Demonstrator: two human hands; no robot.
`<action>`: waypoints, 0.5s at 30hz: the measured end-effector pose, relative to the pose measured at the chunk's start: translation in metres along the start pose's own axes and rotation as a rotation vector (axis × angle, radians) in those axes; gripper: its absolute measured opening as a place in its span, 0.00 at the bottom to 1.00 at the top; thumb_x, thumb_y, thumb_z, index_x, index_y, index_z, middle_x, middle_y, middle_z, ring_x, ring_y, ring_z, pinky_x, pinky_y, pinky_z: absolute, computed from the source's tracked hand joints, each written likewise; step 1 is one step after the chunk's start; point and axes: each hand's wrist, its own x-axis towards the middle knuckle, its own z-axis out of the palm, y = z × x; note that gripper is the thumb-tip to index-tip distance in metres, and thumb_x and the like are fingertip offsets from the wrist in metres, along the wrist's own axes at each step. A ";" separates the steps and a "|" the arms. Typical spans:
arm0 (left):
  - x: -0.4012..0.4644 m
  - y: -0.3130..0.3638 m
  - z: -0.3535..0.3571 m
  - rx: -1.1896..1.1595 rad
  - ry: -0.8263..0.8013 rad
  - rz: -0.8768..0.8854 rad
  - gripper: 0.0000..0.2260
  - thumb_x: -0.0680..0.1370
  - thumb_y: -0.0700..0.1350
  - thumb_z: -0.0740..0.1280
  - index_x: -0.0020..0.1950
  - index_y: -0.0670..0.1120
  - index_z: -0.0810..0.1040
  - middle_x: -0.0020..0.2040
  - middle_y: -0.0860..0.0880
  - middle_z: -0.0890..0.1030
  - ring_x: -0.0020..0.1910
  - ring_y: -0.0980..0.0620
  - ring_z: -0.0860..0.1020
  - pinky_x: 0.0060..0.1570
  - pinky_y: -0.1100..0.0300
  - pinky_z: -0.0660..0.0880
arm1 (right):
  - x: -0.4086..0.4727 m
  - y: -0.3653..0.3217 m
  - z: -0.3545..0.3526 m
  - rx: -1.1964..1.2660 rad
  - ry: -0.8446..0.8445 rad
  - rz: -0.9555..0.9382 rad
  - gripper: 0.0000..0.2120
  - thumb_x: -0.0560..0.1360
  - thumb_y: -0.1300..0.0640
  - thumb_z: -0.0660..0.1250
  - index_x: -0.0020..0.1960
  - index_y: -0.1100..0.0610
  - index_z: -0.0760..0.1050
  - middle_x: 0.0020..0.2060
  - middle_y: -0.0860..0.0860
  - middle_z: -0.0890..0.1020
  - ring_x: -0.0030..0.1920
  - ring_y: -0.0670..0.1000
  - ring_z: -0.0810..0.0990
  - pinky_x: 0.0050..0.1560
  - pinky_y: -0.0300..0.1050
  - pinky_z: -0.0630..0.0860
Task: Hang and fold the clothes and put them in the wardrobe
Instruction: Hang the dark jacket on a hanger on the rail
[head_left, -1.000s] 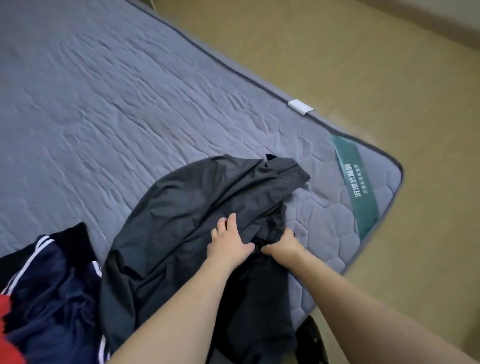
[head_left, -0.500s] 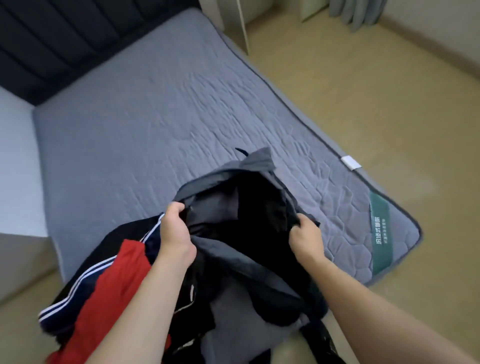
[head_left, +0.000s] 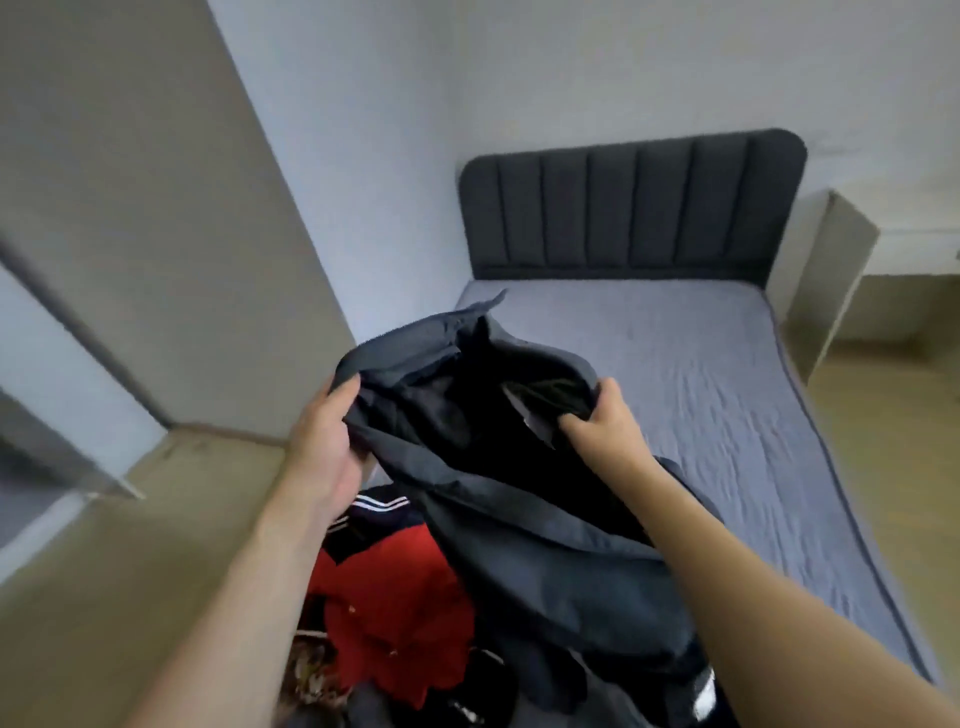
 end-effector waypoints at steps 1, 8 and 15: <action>-0.003 0.024 -0.026 -0.052 0.014 0.001 0.15 0.82 0.43 0.56 0.57 0.45 0.83 0.56 0.46 0.84 0.55 0.50 0.82 0.49 0.58 0.79 | 0.004 -0.030 0.017 -0.052 0.001 -0.095 0.10 0.73 0.58 0.64 0.50 0.55 0.64 0.38 0.48 0.74 0.35 0.45 0.74 0.30 0.41 0.65; -0.009 0.160 -0.217 0.423 0.206 0.121 0.15 0.76 0.39 0.59 0.56 0.50 0.80 0.55 0.47 0.82 0.56 0.46 0.78 0.49 0.55 0.73 | -0.002 -0.259 0.166 -0.155 -0.054 -0.698 0.09 0.74 0.55 0.64 0.45 0.49 0.63 0.35 0.47 0.75 0.34 0.51 0.74 0.33 0.47 0.68; 0.041 0.263 -0.329 1.100 0.236 0.192 0.48 0.62 0.63 0.73 0.75 0.65 0.49 0.77 0.59 0.44 0.78 0.51 0.46 0.75 0.44 0.53 | -0.040 -0.428 0.324 -0.298 -0.044 -1.203 0.10 0.74 0.52 0.66 0.55 0.51 0.73 0.47 0.48 0.77 0.44 0.55 0.77 0.42 0.50 0.75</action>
